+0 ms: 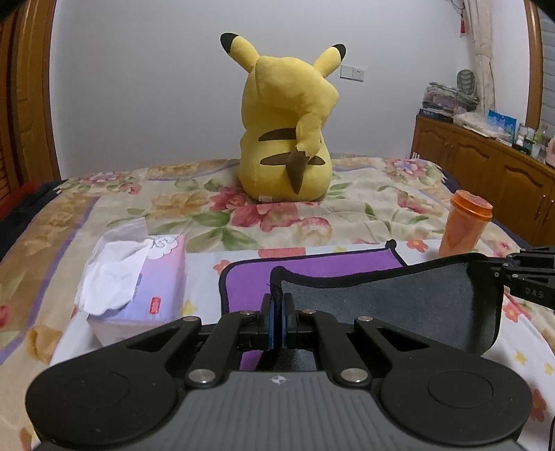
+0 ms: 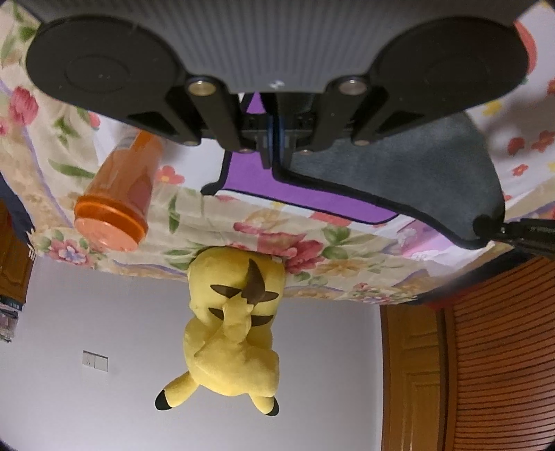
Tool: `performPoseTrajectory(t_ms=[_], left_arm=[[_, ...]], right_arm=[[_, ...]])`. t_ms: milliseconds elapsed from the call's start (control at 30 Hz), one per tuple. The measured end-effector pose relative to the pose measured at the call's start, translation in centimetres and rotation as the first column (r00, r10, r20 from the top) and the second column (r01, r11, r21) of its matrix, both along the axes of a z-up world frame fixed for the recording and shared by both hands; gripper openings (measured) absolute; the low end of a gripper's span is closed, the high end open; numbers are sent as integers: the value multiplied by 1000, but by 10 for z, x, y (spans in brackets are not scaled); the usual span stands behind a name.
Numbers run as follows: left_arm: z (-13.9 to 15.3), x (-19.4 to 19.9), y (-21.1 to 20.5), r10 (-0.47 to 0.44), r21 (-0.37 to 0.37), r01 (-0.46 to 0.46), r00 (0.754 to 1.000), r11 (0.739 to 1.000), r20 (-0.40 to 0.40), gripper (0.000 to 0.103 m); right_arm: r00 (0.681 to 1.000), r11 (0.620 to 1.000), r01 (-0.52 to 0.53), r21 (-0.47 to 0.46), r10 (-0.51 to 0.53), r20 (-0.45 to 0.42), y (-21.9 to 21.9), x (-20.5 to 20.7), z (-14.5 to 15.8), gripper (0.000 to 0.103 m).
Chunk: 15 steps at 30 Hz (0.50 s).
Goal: Fold towel
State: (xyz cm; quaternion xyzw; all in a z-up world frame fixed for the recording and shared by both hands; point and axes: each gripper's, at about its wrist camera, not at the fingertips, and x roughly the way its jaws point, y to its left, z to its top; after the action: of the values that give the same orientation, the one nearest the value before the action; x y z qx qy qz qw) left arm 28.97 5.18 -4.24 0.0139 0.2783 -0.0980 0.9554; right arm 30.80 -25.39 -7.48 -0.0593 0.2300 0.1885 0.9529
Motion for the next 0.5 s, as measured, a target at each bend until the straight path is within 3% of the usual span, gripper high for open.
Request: performPoseTrajectory(t_ms=[500], left_arm=[[3, 44, -6, 24, 10, -24, 999, 1000, 44, 6]], right_arm=[[999, 998, -13, -55, 16, 39, 9, 41, 1, 4]])
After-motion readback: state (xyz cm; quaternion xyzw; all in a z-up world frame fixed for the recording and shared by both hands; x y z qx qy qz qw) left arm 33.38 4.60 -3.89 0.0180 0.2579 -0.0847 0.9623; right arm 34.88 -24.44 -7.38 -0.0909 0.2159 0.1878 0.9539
